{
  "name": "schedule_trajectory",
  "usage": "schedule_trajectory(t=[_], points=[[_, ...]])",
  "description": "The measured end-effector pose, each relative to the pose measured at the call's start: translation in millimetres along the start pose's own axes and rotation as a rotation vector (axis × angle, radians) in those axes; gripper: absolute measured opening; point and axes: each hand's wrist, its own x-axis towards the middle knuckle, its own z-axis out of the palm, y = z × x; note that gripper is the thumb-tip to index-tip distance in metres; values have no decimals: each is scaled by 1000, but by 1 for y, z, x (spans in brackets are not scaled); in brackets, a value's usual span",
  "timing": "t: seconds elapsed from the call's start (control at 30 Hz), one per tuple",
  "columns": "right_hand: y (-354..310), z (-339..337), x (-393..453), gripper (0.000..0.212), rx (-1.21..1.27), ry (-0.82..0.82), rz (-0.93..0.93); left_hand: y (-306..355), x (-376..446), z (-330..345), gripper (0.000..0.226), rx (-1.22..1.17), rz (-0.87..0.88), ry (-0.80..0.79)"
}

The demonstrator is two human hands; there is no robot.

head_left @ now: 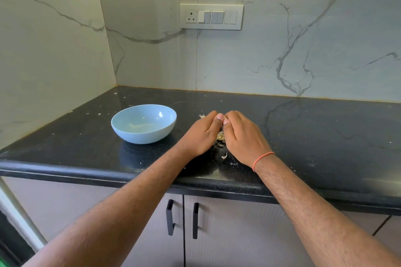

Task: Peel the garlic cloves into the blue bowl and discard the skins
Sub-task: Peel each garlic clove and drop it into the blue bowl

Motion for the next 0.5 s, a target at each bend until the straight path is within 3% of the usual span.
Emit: schedule_trajectory(t=[0.5], points=[[-19,6,12,37,287,-28,301,-1,5,3,38,-6,-56,14]])
